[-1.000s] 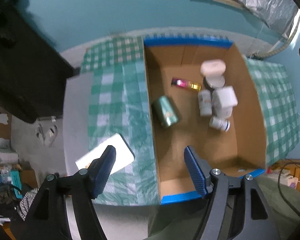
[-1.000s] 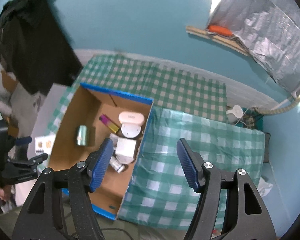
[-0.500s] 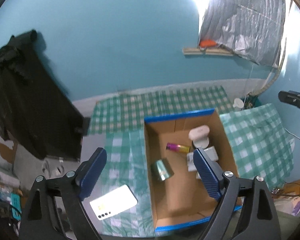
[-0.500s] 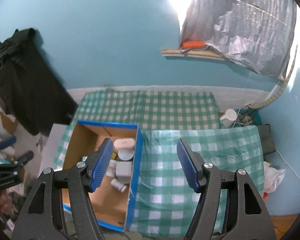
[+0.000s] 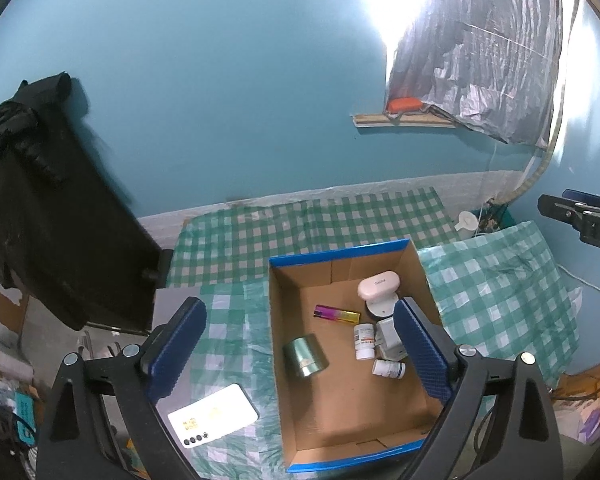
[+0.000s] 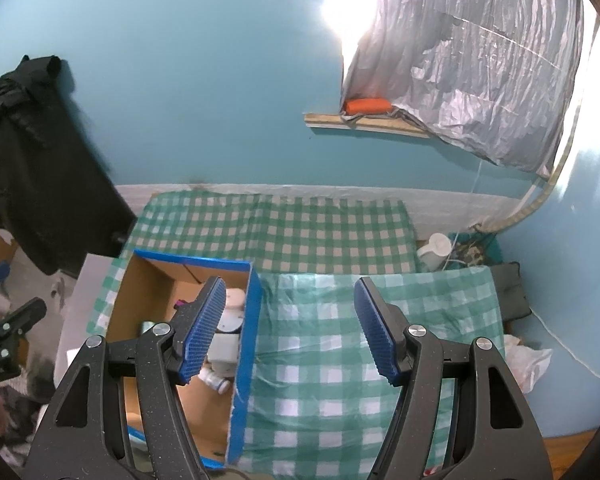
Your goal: Organize rigid objects
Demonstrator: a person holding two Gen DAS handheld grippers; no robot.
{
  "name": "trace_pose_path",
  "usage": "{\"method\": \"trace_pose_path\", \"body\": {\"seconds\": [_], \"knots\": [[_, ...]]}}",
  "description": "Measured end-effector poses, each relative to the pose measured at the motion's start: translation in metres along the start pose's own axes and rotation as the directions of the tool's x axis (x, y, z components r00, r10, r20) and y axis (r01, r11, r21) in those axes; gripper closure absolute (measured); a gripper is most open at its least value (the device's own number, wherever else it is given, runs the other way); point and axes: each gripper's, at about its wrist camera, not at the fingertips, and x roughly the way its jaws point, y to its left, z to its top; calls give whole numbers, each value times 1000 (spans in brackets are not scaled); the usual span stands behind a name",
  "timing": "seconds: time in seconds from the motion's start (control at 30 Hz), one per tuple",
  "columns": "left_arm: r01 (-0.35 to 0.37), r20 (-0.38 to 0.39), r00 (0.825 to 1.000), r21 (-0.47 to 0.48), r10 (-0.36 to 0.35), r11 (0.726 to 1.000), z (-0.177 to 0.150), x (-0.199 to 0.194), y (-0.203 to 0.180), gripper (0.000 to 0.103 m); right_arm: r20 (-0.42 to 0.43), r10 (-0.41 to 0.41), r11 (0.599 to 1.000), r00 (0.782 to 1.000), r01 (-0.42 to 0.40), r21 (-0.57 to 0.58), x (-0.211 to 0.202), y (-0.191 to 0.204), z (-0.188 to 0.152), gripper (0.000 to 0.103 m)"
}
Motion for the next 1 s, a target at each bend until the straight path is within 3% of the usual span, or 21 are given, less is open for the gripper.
{"method": "trace_pose_path", "body": {"seconds": [0.37,1.0], "knots": [[-14,29,999,-9,14,1000,0,-10,3,3,5,3,1000,1000,-3,-5,-1,0,1,36],[-40,5,999,-5,40,999,-5,-12,8,3,-5,-6,999,1000,6,-43,-5,11,2,36]]}}
